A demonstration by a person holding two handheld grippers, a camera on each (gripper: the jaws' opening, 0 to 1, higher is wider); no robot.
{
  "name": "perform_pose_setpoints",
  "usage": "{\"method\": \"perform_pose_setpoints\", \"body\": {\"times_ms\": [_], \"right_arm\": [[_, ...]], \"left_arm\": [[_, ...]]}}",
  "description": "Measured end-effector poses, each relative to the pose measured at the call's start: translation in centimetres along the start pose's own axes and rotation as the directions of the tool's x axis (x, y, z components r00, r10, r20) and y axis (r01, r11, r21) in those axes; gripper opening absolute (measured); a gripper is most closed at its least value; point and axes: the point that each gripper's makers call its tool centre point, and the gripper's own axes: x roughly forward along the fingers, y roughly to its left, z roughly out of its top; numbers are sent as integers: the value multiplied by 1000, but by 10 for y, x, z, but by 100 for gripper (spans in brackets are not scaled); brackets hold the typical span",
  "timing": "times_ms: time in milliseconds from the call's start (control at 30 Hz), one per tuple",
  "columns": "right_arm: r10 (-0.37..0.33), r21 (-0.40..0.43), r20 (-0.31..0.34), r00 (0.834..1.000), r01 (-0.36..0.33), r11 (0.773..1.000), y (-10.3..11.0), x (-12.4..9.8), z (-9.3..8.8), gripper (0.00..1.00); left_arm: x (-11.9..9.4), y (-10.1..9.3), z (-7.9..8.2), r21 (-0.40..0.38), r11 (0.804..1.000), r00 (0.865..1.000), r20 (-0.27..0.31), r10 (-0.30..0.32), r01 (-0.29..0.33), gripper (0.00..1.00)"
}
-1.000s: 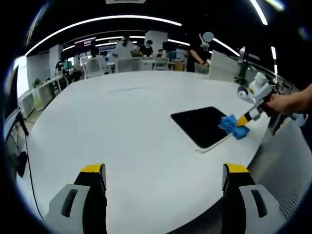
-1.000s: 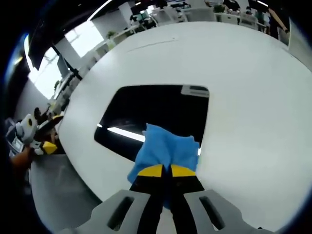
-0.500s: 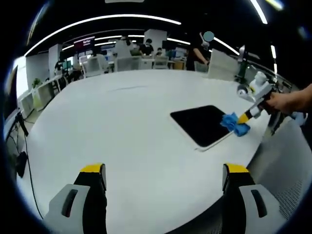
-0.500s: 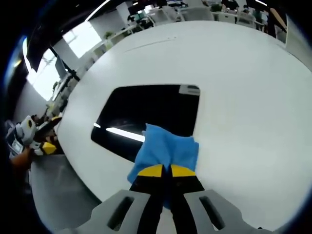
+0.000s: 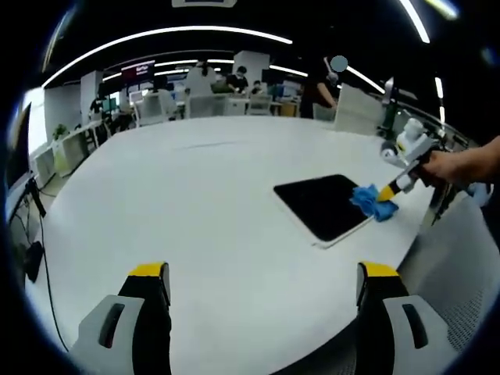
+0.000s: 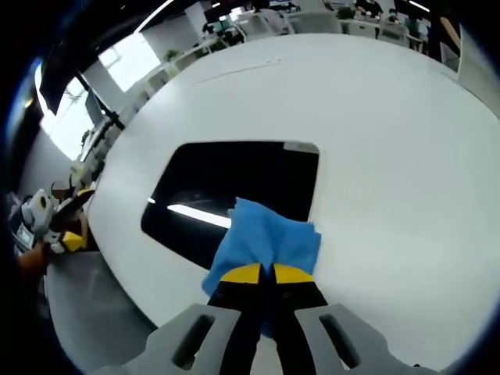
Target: Wipe the mirror surface with the cleaning cloth until all visible marks leave the cleaned area.
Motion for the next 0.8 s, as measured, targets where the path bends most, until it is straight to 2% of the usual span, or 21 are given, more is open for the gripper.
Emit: {"method": "perform_pose_setpoints", "body": {"times_ms": [800], "right_arm": [[-21, 16, 15, 1000, 21, 1000, -16, 19, 41, 0]], "left_arm": [[3, -3, -4, 44, 999, 999, -27, -21, 22, 99]]}}
